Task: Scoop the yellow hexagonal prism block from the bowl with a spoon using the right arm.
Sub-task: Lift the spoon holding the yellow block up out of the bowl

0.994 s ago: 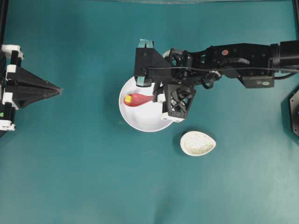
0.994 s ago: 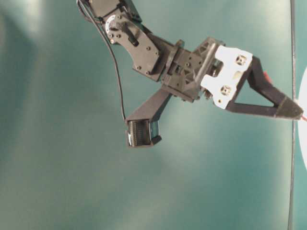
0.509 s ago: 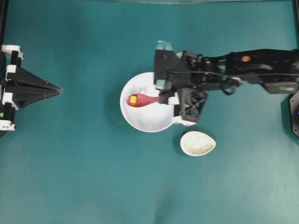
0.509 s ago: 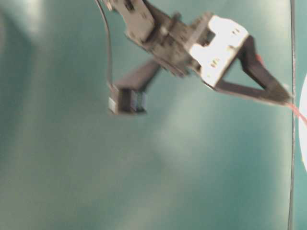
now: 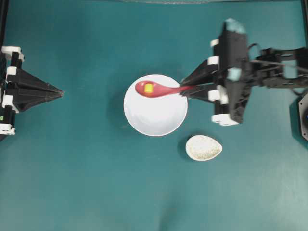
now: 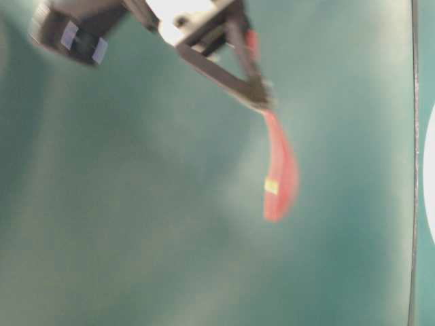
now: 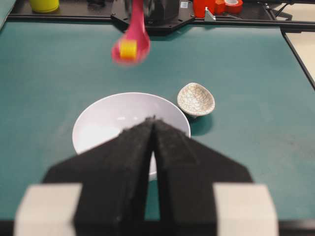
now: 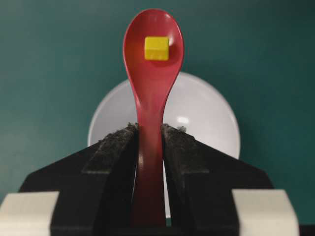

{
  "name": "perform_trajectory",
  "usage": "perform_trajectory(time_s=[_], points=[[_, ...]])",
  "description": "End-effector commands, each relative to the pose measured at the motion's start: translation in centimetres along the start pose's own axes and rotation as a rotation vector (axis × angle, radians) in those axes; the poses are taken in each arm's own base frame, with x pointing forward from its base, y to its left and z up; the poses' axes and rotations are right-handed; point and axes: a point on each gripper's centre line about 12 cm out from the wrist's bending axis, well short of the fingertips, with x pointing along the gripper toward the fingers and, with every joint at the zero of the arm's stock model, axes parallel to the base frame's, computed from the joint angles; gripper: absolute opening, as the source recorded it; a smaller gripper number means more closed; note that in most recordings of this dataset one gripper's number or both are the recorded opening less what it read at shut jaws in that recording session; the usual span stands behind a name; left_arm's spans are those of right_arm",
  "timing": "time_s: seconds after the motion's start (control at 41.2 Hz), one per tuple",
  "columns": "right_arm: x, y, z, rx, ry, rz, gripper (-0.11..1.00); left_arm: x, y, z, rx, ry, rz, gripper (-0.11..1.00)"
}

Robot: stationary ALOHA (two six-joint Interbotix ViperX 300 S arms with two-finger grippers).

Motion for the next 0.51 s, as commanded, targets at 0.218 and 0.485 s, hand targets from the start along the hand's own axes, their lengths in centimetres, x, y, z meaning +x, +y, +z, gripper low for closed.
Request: perform_trajectory(time_s=[0.218, 0.485], points=[[-1.91, 0.15, 1.25, -0.008, -0.085, -0.001, 0.22, 0.14, -0.01, 0.70, 0.000, -0.015, 0.000, 0.00], [-1.87, 0.14, 1.24, -0.011, -0.085, -0.002, 0.22, 0.17, -0.04, 0.56, -0.001, -0.005, -0.002, 0.00]])
